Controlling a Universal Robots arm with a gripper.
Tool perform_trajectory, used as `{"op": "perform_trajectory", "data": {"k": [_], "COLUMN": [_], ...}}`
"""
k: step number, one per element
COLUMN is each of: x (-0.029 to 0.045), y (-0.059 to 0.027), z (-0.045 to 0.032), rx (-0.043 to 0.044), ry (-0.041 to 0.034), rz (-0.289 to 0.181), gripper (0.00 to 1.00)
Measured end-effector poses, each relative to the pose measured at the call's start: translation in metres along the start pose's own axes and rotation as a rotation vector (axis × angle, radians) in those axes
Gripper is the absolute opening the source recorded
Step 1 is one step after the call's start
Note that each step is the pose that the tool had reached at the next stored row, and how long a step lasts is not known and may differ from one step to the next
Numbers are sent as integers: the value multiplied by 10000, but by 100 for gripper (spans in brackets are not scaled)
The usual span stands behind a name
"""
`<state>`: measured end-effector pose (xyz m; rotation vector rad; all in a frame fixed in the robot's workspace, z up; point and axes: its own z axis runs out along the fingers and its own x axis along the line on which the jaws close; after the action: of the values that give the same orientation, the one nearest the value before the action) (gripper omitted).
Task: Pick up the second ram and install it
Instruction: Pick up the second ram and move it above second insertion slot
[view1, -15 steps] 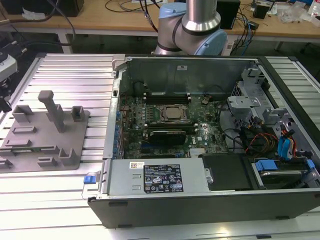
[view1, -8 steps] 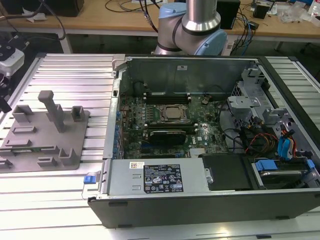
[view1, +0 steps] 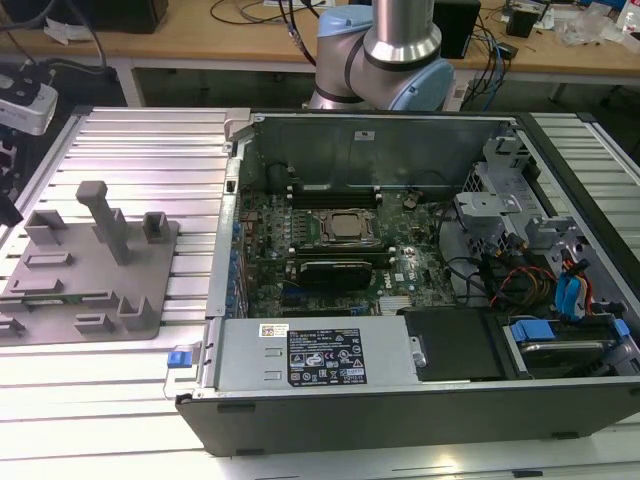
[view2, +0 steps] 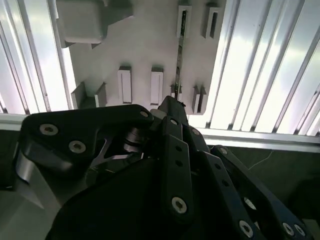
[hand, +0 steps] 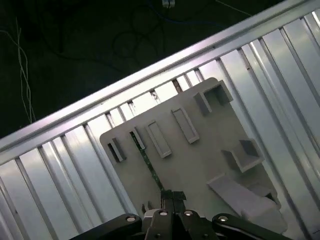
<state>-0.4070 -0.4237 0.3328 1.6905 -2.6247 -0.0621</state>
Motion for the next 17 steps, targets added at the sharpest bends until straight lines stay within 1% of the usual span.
{"op": "perform_trajectory", "data": {"k": [2, 3, 4, 5, 7, 9, 10, 13, 15, 17], "x": [0, 0, 0, 0, 0, 0, 0, -1, 0, 1], "y": [0, 0, 0, 0, 0, -1, 0, -2, -4, -5], "z": [1, 2, 2, 4, 5, 10, 9, 29, 91, 130], "rx": [-3, -4, -7, -10, -14, -18, -19, -18, -19, -19], "ry": [20, 34, 51, 77, 108, 147, 158, 157, 156, 157], "rz": [-452, -773, -1161, -1748, -2462, -3376, -3527, -3528, -3529, -3528], "gripper": [8, 8, 8, 8, 8, 8, 8, 8, 8, 8]}}
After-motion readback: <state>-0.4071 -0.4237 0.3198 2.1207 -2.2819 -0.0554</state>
